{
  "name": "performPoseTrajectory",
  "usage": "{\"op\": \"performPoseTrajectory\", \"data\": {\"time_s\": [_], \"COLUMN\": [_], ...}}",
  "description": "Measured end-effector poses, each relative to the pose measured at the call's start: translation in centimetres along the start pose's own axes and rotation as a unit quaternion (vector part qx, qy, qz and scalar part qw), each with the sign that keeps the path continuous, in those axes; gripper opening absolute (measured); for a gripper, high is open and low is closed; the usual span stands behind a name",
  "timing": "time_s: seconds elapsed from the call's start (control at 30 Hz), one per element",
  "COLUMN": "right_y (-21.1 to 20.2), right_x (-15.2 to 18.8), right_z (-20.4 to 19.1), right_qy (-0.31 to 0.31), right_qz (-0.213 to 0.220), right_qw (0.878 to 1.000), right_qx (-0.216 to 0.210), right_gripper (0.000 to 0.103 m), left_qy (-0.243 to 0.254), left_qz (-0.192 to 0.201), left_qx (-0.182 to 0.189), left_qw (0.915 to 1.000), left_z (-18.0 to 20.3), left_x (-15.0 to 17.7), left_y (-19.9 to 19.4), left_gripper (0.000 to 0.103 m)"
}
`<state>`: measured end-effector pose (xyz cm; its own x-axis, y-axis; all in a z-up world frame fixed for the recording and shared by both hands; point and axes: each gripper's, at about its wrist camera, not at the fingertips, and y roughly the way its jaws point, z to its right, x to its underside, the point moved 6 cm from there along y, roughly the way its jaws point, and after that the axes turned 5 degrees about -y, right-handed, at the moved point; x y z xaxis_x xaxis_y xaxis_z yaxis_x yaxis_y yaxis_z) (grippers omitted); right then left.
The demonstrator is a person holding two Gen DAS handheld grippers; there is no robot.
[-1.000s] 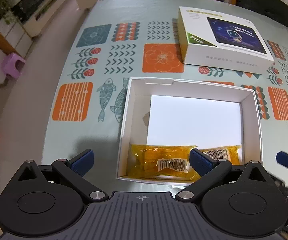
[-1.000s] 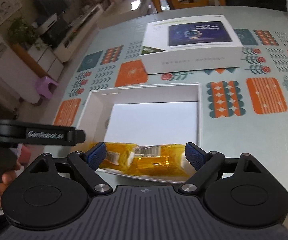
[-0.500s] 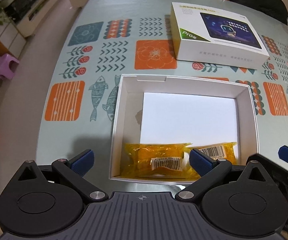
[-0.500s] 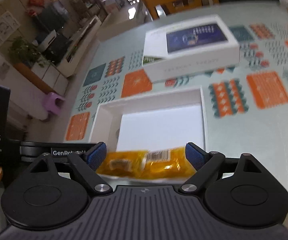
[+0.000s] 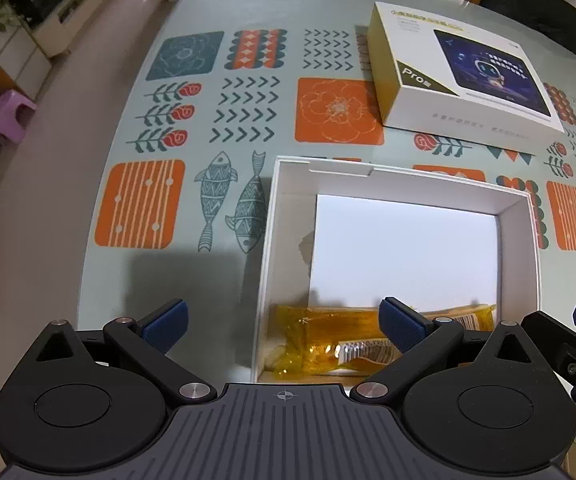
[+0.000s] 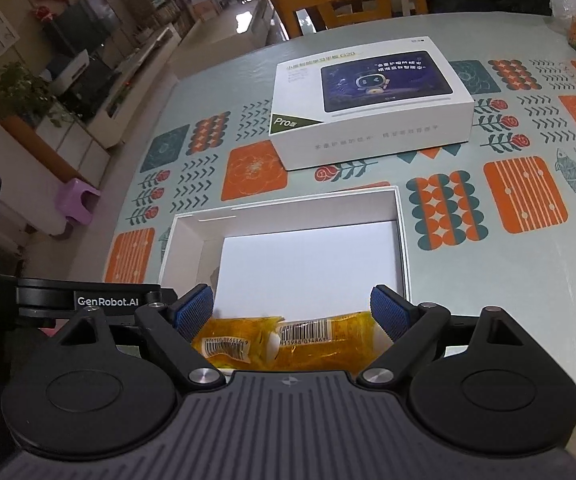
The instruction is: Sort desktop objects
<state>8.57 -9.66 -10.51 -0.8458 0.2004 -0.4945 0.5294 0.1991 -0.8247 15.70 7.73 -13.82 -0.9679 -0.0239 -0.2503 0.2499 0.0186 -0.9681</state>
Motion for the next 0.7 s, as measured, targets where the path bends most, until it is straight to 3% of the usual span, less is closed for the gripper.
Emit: {"op": "performPoseTrajectory", "data": {"time_s": [0.43,0.7], "right_y": [-0.1,1.5], "right_x": [-2.9,-3.8], "right_z": [-1.7,-3.2], "right_qy": [-0.009,-0.011], "right_qz": [-0.006,-0.021], "right_qw": [0.998,0.998], "right_qx": [0.055,0.066], "right_gripper": [0.103,0.103], "left_qy": [0.002,-0.005], "left_qz": [-0.008,-0.018], "left_qx": [0.048,0.059], "left_qw": [0.9988,0.9981], "left_z": [-0.2,-1.5], "left_x": [-3.4,-4.8], "left_y": [1.5,2.5], "left_gripper": [0.103,0.103]}}
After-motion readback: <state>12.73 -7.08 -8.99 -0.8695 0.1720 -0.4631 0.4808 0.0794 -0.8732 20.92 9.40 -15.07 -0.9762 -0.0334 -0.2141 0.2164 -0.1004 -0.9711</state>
